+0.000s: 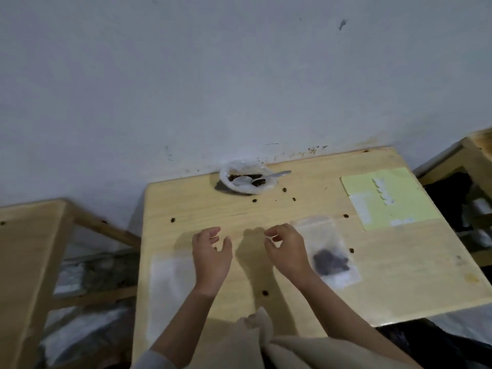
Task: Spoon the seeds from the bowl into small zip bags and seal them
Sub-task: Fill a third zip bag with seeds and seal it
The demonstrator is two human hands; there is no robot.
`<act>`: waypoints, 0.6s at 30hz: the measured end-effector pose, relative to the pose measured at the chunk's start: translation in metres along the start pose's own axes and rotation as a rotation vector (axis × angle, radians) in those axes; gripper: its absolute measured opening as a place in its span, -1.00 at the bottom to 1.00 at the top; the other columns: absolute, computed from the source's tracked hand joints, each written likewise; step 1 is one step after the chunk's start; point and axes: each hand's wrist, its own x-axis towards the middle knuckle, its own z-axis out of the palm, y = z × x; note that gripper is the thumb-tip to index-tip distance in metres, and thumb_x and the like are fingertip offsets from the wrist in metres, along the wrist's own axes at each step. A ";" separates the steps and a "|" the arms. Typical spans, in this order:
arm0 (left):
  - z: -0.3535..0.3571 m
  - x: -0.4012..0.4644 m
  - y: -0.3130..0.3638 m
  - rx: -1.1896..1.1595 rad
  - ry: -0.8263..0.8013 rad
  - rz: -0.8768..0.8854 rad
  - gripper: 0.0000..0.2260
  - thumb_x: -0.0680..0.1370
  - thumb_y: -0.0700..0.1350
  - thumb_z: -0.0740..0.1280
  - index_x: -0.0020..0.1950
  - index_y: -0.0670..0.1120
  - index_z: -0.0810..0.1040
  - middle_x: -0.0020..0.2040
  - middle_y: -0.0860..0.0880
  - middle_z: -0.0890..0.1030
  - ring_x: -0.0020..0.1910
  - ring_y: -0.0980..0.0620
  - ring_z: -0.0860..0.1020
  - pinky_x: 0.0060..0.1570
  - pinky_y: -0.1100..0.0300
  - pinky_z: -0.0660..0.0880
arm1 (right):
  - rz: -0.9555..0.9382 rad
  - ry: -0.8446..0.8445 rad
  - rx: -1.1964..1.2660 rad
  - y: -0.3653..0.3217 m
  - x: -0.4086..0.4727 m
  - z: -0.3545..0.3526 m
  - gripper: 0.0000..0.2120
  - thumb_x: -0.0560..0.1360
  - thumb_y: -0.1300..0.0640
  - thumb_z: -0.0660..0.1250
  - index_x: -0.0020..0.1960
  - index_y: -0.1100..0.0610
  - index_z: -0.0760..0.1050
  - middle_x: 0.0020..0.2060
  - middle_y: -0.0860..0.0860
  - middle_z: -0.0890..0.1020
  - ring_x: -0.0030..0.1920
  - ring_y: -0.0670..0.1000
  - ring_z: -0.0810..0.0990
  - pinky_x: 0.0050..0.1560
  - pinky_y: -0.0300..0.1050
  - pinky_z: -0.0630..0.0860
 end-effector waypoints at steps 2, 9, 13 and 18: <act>-0.032 0.001 -0.017 0.042 0.059 -0.011 -0.78 0.49 -0.19 0.41 0.12 -0.09 0.51 0.11 -0.03 0.42 0.05 0.02 0.51 0.02 0.19 0.45 | -0.023 -0.069 0.015 -0.019 -0.009 0.030 -0.87 0.42 0.22 0.41 -0.03 0.14 0.61 -0.08 0.02 0.62 -0.16 -0.07 0.56 -0.12 -0.38 0.44; -0.118 0.003 -0.081 0.407 -0.028 -0.095 -0.54 0.46 -0.04 0.43 0.32 -0.10 0.45 0.36 -0.09 0.31 0.32 -0.15 0.29 0.32 0.02 0.30 | 0.021 -0.265 -0.051 -0.070 -0.034 0.116 -0.77 0.46 0.17 0.37 0.09 0.20 0.59 -0.03 0.08 0.63 -0.05 0.05 0.60 0.01 -0.12 0.53; -0.132 0.003 -0.104 0.590 -0.230 -0.086 -0.39 0.46 0.10 0.36 0.45 -0.04 0.25 0.42 -0.05 0.19 0.37 -0.11 0.19 0.34 0.06 0.29 | 0.020 -0.350 -0.176 -0.081 -0.034 0.146 -0.71 0.44 0.11 0.36 -0.33 -0.04 0.28 -0.25 0.07 0.43 -0.30 0.02 0.41 -0.39 -0.24 0.29; -0.131 0.002 -0.113 0.622 -0.194 -0.052 -0.33 0.44 0.18 0.36 0.46 -0.01 0.23 0.43 -0.02 0.19 0.35 -0.10 0.22 0.27 0.09 0.35 | 0.029 -0.302 -0.200 -0.083 -0.029 0.162 -0.60 0.40 0.12 0.35 -0.37 -0.03 0.11 -0.23 0.06 0.37 -0.36 0.03 0.33 -0.47 -0.28 0.14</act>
